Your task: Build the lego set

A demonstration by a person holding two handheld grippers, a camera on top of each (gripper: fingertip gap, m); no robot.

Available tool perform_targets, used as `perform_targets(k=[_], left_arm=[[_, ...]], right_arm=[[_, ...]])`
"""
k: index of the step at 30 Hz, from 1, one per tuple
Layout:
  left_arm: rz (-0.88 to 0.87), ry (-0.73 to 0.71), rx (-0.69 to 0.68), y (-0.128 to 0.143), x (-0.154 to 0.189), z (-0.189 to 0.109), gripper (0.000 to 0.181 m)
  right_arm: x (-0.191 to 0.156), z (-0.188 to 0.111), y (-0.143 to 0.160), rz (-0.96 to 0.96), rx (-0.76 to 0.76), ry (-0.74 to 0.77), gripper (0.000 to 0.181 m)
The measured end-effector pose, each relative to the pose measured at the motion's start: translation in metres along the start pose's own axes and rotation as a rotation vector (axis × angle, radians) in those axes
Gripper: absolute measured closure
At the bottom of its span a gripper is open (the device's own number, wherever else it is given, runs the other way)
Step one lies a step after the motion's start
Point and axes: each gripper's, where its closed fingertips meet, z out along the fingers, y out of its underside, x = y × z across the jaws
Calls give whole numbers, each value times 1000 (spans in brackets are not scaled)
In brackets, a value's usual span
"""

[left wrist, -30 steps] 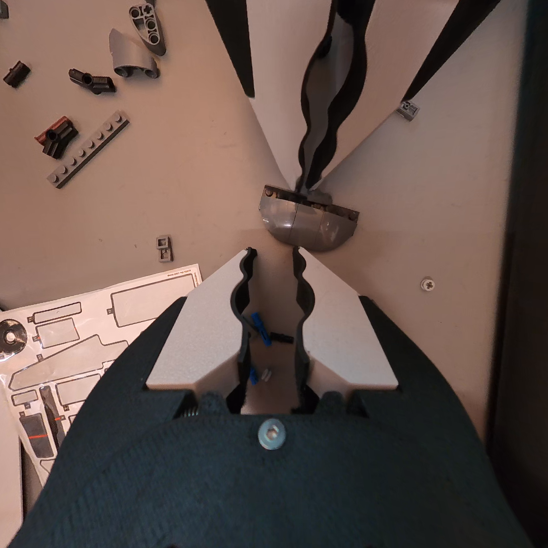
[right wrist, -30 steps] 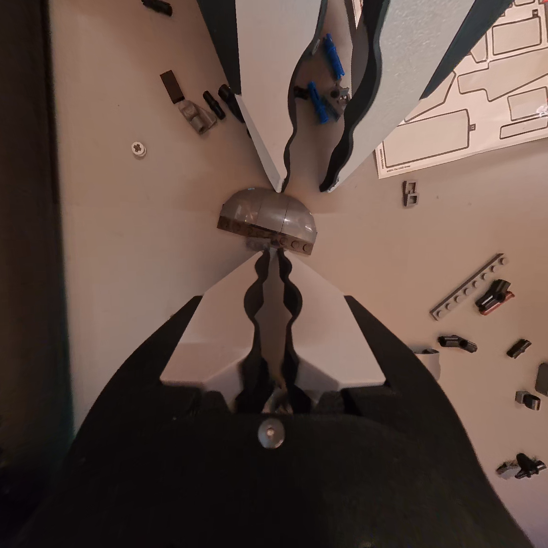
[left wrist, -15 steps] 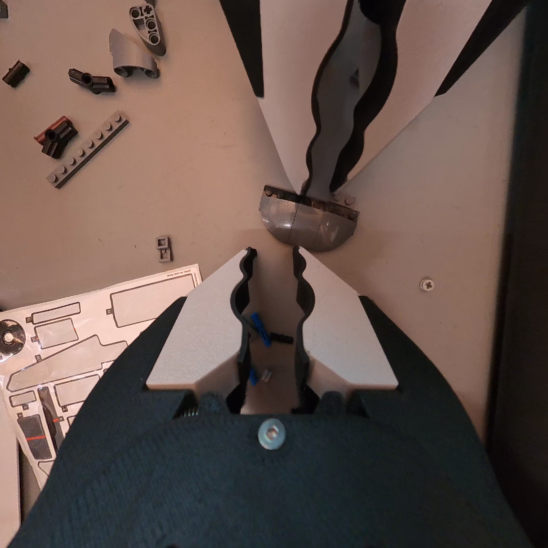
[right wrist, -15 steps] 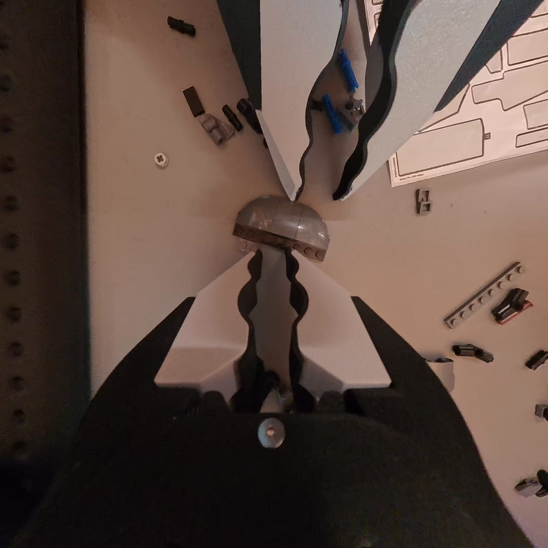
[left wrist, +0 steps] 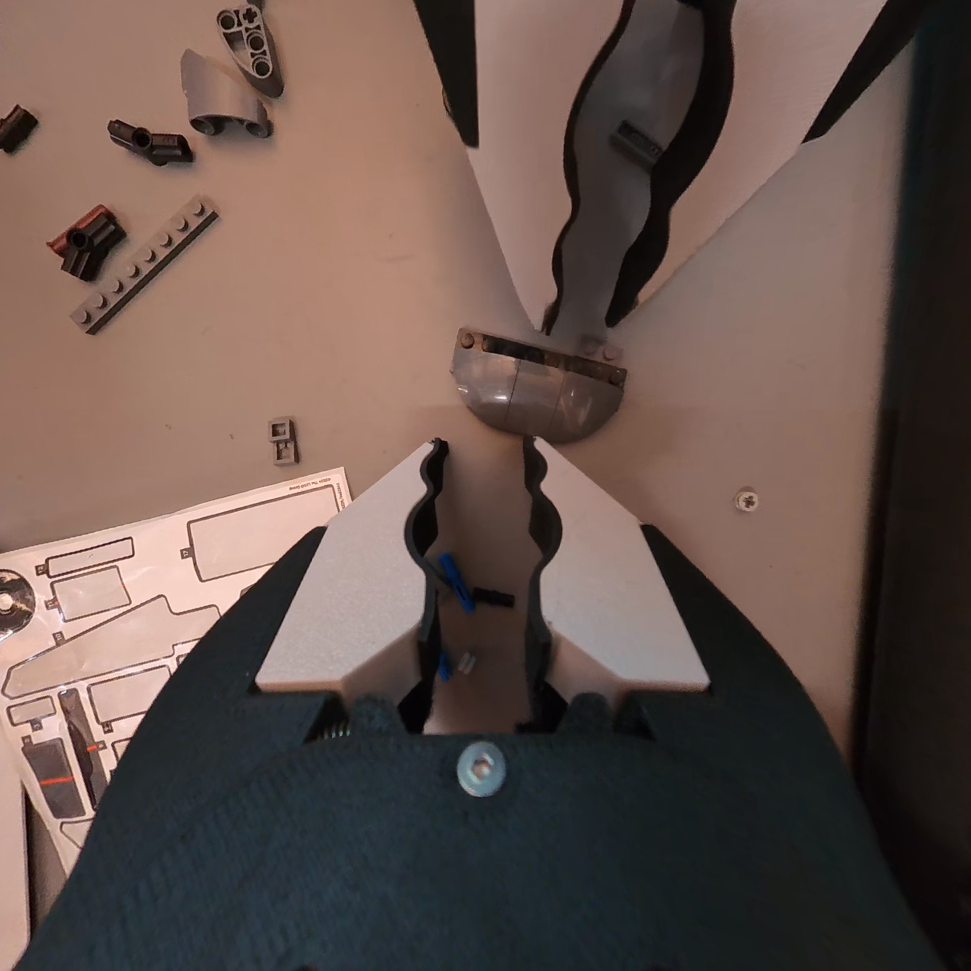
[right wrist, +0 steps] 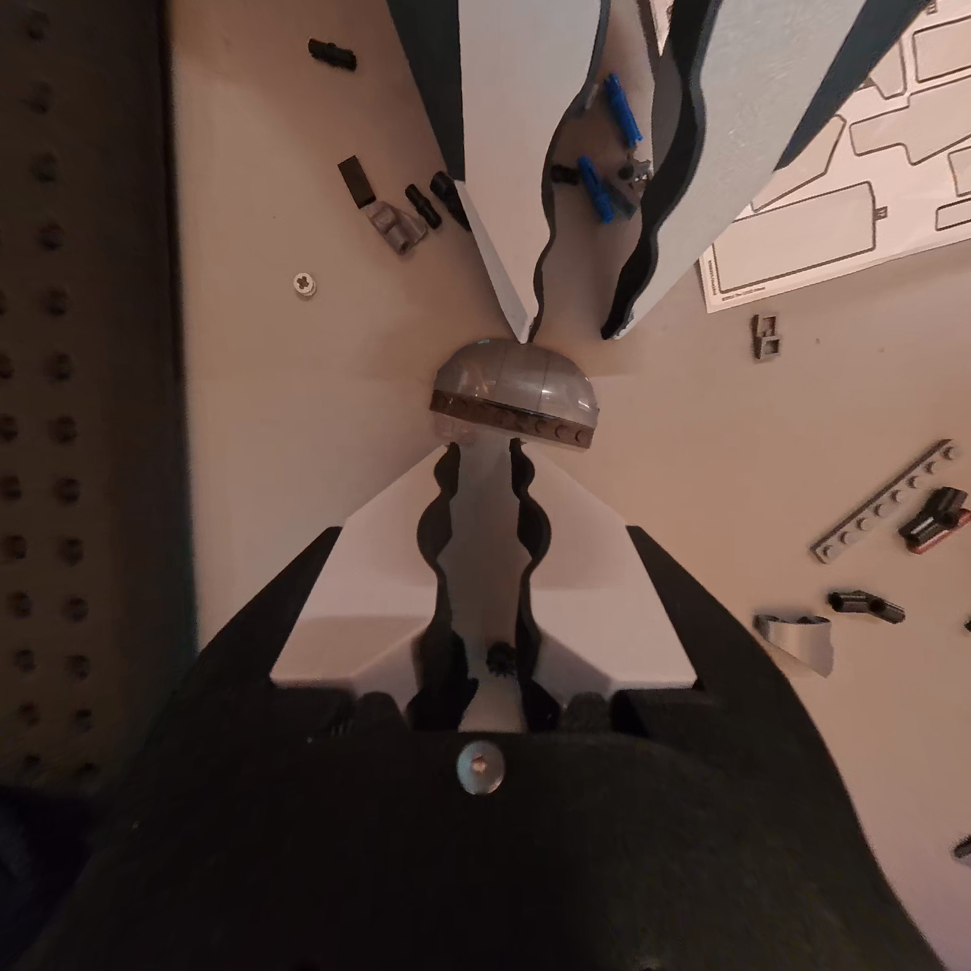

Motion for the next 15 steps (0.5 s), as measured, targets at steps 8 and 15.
perform_targets(k=[8,15], left_arm=[[120,28,119,-28,21,-15,128],[134,52,72,-20,24,-2,130]], right_arm=[[-6,5,3,4,-26,-21,159],[-7,6,2,25,-24,-13,157]])
